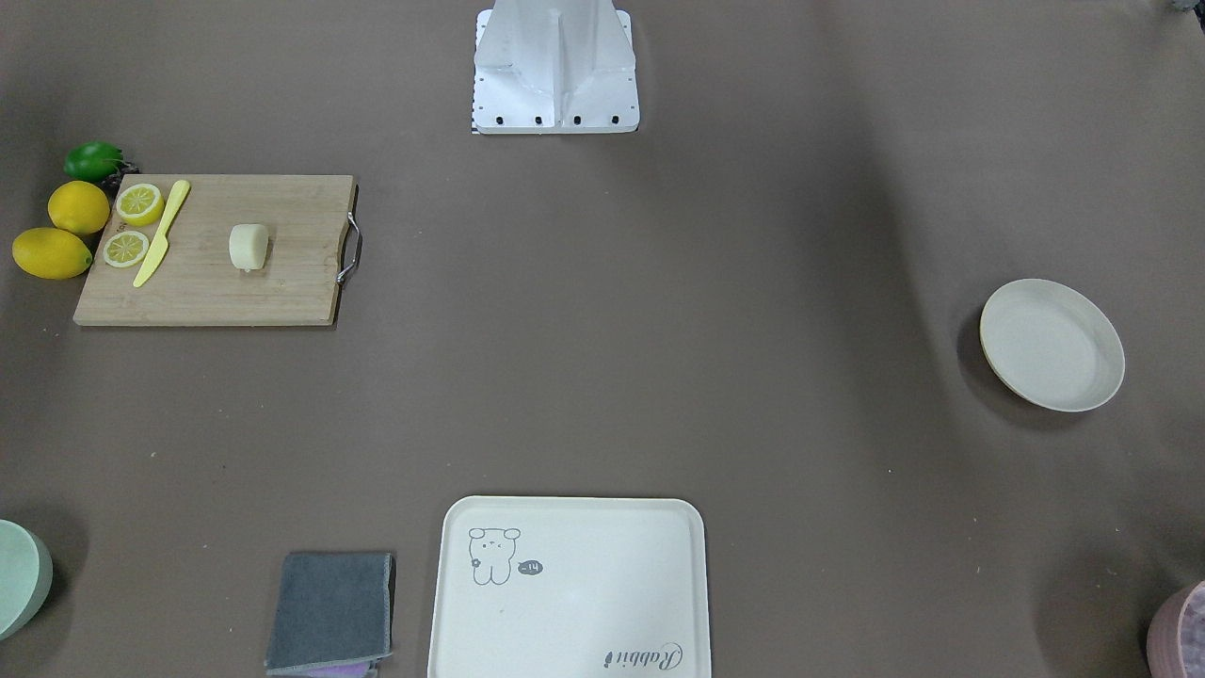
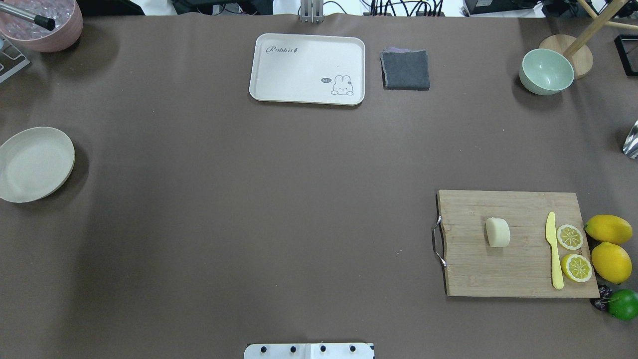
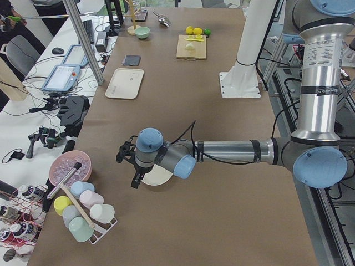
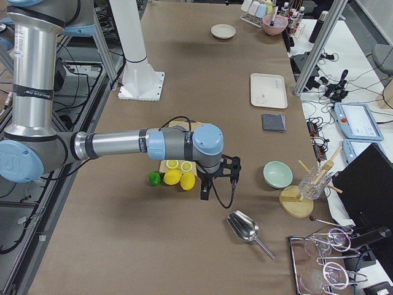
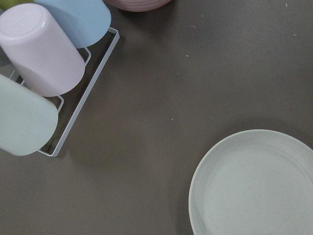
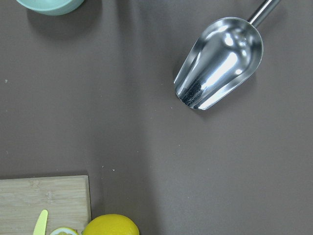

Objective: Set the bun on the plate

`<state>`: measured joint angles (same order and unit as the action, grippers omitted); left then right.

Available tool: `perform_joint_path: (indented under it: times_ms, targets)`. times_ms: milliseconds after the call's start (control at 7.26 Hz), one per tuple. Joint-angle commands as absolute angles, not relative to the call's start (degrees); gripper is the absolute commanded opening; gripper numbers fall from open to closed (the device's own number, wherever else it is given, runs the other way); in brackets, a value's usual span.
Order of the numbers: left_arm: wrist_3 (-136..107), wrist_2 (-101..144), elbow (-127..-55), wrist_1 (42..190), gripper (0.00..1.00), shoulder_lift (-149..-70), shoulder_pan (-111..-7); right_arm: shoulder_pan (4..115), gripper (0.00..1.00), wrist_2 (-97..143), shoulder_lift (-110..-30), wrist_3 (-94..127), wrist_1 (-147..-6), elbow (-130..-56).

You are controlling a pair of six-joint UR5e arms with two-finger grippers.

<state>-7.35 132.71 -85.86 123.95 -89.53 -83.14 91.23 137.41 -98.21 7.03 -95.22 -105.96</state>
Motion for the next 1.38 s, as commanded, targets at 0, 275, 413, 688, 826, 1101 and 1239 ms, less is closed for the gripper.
perform_joint_path:
  times_ms: [0,275,413,688,826,1101,1239]
  targets:
    - [-10.3,132.7,-78.7,133.5,0.98,-91.7,-80.9,91.2,1.00,137.4,-98.0,7.0,-95.2,-106.0]
    - [-22.1,132.3,-72.7,139.1,0.98,-94.0,-78.5,91.2,1.00,137.4,-98.0,7.1,-95.2,-106.1]
    - [-29.0,132.1,-70.3,144.8,0.98,-94.0,-75.5,91.1,1.00,137.4,-97.9,7.1,-95.2,-106.0]
    - [-32.8,129.3,-65.7,152.4,0.98,-93.9,-71.9,91.1,1.00,137.4,-97.4,7.4,-95.2,-105.8]
    - [-32.8,127.7,-64.2,153.8,0.98,-93.8,-69.8,91.1,1.00,137.4,-97.3,7.4,-95.2,-105.9]
    - [-32.5,127.9,-64.1,153.9,0.93,-93.4,-69.0,91.1,1.00,137.4,-97.3,7.4,-95.2,-106.1]
    - [-32.4,128.2,-64.2,153.9,0.49,-93.3,-68.8,91.1,1.00,137.4,-97.3,7.4,-95.2,-106.3]
